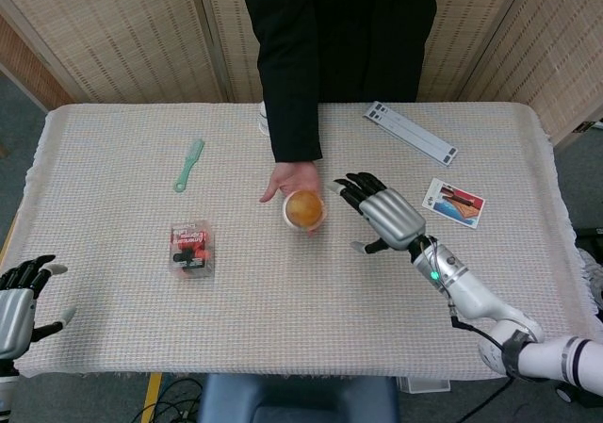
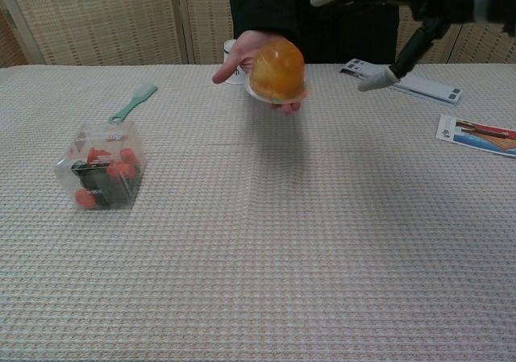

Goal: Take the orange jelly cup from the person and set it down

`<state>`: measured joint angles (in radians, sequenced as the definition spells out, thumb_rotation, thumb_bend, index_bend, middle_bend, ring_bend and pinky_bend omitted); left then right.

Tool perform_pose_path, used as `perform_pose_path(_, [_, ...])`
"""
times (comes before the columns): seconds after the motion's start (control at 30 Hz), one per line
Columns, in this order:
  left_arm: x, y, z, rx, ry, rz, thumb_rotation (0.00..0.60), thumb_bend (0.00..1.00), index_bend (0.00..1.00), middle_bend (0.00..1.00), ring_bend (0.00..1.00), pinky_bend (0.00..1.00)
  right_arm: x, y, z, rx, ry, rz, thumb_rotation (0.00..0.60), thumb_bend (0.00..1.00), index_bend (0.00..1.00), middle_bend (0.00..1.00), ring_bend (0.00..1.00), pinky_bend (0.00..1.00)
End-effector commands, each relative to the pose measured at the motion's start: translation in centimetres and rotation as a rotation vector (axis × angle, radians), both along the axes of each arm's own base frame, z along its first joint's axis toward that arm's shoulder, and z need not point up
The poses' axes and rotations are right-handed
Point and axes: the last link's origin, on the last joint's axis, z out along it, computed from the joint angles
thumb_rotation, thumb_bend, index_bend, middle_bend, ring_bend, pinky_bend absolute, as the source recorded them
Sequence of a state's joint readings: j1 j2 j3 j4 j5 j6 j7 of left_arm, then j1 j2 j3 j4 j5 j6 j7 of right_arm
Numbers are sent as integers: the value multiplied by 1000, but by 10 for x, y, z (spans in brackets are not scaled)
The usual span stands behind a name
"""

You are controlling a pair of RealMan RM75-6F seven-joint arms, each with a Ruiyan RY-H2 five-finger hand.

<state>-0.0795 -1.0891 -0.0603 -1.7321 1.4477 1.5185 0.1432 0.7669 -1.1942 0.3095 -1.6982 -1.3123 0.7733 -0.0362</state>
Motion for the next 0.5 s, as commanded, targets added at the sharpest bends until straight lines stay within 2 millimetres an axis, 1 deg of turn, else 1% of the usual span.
perform_pose_path(0.03, [-2, -1, 0, 2, -2, 9, 600, 220, 336, 228, 201, 239, 25, -22, -23, 23, 10, 11, 600, 201, 0, 71, 7, 55])
perform_pose_path(0.2, [-9, -4, 2, 11, -6, 29, 600, 220, 338, 228, 201, 239, 43, -34, -47, 42, 20, 12, 600, 201, 0, 71, 7, 66])
perform_pose_path(0.27, [-10, -5, 3, 12, -6, 30, 600, 220, 339, 228, 201, 239, 48, -36, -54, 49, 30, 14, 600, 203, 0, 72, 7, 103])
perform_pose_path(0.3, [-10, -6, 3, 14, -8, 31, 600, 220, 340, 228, 201, 239, 50, -36, -58, 48, 40, 19, 600, 218, 3, 78, 7, 141])
perform_pose_path(0.37, [-12, -8, 4, 17, -10, 36, 600, 220, 340, 228, 201, 239, 51, -36, -64, 39, 58, 30, 600, 266, 32, 99, 15, 216])
perform_pose_path(0.43, [-14, -9, 4, 17, -12, 42, 600, 220, 340, 228, 201, 239, 52, -37, -70, 27, 73, 36, 600, 360, 106, 138, 47, 313])
perform_pose_path(0.5, [-15, -10, 4, 18, -14, 43, 600, 220, 341, 228, 201, 240, 54, -38, -73, 5, 73, 41, 600, 511, 223, 201, 114, 440])
